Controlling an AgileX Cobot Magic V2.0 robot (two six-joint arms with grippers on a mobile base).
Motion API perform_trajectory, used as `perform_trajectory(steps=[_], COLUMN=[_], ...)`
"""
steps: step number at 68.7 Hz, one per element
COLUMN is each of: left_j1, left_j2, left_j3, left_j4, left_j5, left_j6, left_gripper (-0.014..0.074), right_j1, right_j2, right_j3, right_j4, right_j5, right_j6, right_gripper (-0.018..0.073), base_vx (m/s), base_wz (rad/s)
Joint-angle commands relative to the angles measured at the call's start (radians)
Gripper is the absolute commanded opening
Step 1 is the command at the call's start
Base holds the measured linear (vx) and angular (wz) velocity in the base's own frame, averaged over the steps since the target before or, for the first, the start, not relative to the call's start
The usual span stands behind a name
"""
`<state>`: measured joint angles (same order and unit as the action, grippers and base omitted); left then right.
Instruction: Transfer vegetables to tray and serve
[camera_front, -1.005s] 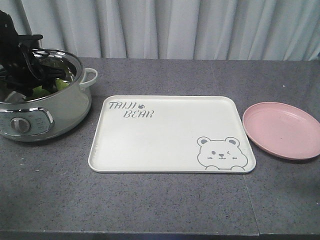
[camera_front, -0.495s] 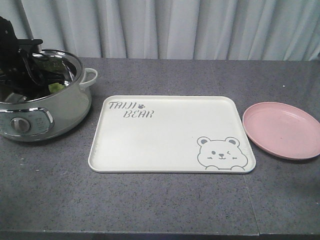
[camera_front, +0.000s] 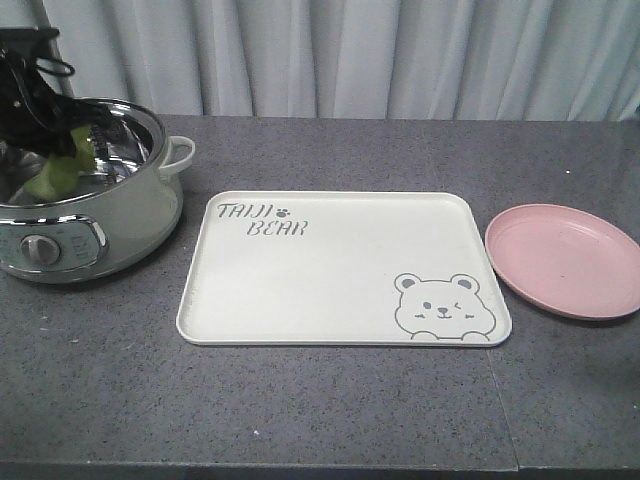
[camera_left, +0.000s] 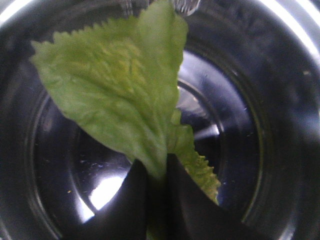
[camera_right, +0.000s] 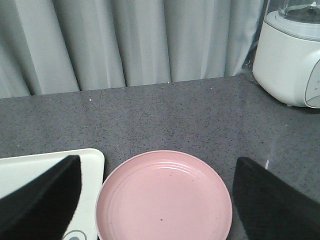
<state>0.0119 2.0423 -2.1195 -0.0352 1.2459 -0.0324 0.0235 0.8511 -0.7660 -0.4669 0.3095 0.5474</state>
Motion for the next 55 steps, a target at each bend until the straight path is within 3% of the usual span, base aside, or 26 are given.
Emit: perform_trajectory(steps=[1, 11, 22, 41, 55], left_j1=[-0.002, -0.002, -0.005, -0.040, -0.120], left_j2=[-0.128, -0.212, -0.294, -0.310, -0.310], left_j3=[-0.065, -0.093, -0.094, -0.094, -0.094], left_j4=[-0.016, -0.030, -0.164, -0.569, -0.665], left_j5=[-0.042, -0.092, -0.109, -0.104, -0.097], left_j6=[-0.025, -0.058, -0.055, 0.146, 0.282], left_gripper=[-0.0007, -0.0007, -0.0007, -0.0007, -0.0007], right_j1=[-0.003, -0.003, -0.003, 0.024, 0.209], right_j2=[-0.004, 0.006, 0.046, 0.180, 0.325], right_j3=[-0.035, -0.038, -0.071, -0.229, -0.394], right_j4=[0.002, 0.091, 0.187, 0.229, 0.218], right_j5=[-0.112, -0.207, -0.293, -0.403, -0.390], right_j6=[-0.010, -0.010, -0.010, 0.035, 0.035], right_gripper=[0.0587, 0.0587, 0.0581, 0.0532, 0.0528], base_vx=[0.00, 0.00, 0.00, 0.00, 0.00], base_wz=[0.00, 0.00, 0.00, 0.00, 0.00])
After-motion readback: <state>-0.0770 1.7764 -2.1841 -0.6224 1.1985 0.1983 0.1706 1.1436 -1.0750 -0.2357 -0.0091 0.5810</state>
